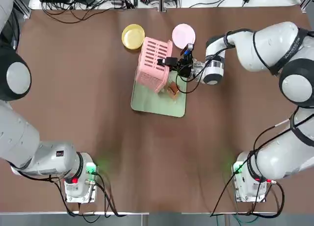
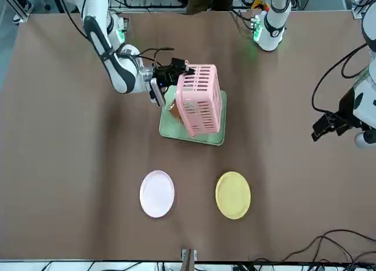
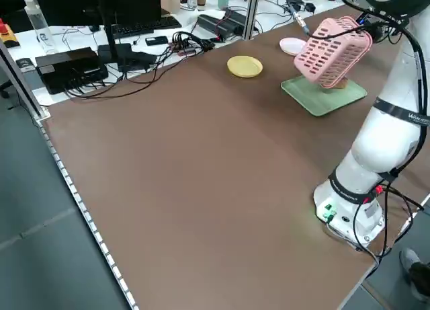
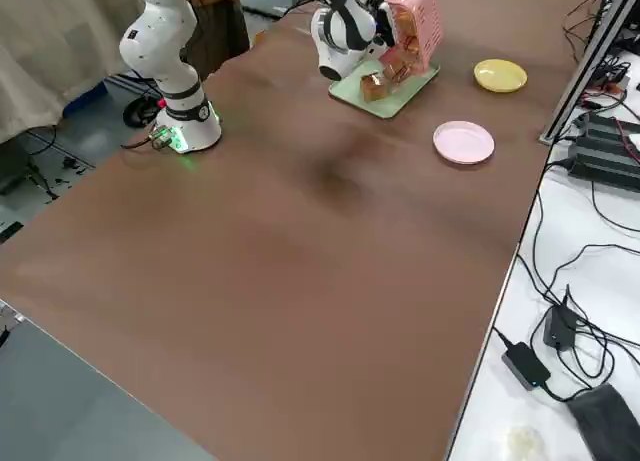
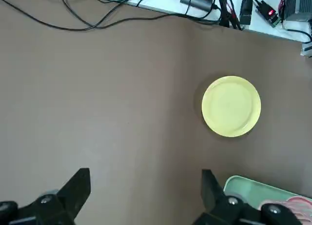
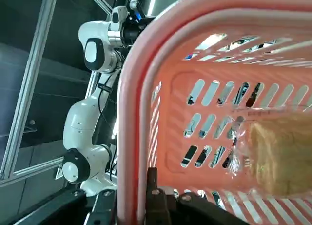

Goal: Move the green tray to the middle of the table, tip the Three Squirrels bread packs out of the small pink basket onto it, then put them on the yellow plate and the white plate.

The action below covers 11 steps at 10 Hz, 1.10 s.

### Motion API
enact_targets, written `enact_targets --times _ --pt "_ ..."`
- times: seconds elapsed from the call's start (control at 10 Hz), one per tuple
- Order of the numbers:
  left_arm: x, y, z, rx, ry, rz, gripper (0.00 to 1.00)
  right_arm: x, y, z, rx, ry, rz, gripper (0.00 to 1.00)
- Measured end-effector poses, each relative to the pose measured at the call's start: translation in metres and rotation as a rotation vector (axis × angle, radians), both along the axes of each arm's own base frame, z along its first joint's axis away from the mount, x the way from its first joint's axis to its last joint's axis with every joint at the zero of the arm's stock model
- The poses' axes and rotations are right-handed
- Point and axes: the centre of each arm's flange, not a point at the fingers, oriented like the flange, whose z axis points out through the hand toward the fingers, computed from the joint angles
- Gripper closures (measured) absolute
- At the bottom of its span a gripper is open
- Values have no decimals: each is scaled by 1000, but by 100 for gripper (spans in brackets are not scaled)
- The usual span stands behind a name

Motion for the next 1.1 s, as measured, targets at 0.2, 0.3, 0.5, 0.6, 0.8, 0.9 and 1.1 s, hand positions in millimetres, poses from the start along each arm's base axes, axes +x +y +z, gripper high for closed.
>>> enact_targets --times 0.2,0.3,0.5,0.6,0.8,0.9,1.1 --pt "0 0 0 0 2 0 0 -1 15 -4 28 20 -13 93" --pt "0 0 -1 0 4 -1 0 -2 24 -9 40 24 -10 93" --pt "0 -1 -1 0 5 -2 0 -3 36 -17 86 21 -11 93" --pt "0 -1 -1 0 5 -1 0 -1 41 -23 99 16 -17 93" --pt "0 4 -1 1 10 6 0 7 47 -26 116 7 -26 93" --pt "-2 5 -3 2 27 8 0 11 51 -27 123 2 -29 93" --pt "-5 6 -6 5 60 6 0 15 61 -26 152 3 -40 93"
